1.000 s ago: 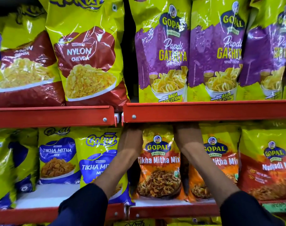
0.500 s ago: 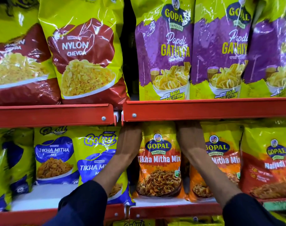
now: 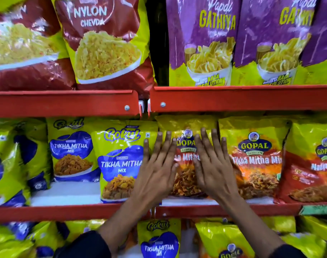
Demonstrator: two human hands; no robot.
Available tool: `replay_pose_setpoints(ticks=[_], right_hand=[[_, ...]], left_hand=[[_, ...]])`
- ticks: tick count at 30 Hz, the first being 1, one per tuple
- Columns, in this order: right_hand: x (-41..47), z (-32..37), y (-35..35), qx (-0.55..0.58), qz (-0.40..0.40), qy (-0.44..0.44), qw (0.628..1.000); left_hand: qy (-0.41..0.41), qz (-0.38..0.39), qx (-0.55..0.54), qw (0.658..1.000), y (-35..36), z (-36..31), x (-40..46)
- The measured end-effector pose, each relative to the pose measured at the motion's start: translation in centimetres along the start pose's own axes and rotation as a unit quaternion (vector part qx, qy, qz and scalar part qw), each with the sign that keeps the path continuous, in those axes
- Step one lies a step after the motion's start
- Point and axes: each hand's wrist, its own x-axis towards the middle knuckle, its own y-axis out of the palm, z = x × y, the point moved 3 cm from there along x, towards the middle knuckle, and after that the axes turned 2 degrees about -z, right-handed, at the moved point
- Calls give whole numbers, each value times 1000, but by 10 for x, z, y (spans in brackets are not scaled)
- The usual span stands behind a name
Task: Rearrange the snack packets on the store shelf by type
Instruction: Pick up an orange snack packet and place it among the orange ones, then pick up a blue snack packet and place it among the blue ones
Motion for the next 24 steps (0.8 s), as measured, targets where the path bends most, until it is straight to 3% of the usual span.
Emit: replay_pose_setpoints(ticks=[3, 6, 8, 11, 13, 15, 17, 19, 21, 24], right_hand=[[-48, 21, -1, 58, -41, -63, 995], [-113, 36, 16, 100, -18, -119, 988], [-153, 46, 33, 129, 23, -141, 981], [-198, 66, 69, 155, 151, -109, 970], [-218, 74, 99, 142, 283, 10, 949], [-233, 76, 126, 174, 386, 165, 891], [-252, 71, 160, 253, 453, 302, 800], [-268, 69, 185, 346, 474, 413, 697], [-282, 69, 196, 424, 458, 490, 608], [-288, 71, 191, 466, 420, 515, 584]], left_hand=[[29, -36, -42, 998, -6, 3, -46], [78, -69, -106, 989, 3, 8, -117], [60, -53, -153, 985, 20, 13, -165], [-65, 63, -223, 971, 66, 28, -221], [-183, 171, -237, 938, 104, 40, -248], [-323, 241, -261, 877, 137, 46, -264], [-462, 289, -326, 772, 171, 49, -277], [-525, 332, -382, 684, 209, 50, -293], [-535, 351, -433, 635, 238, 48, -307], [-533, 314, -481, 622, 226, 37, -306]])
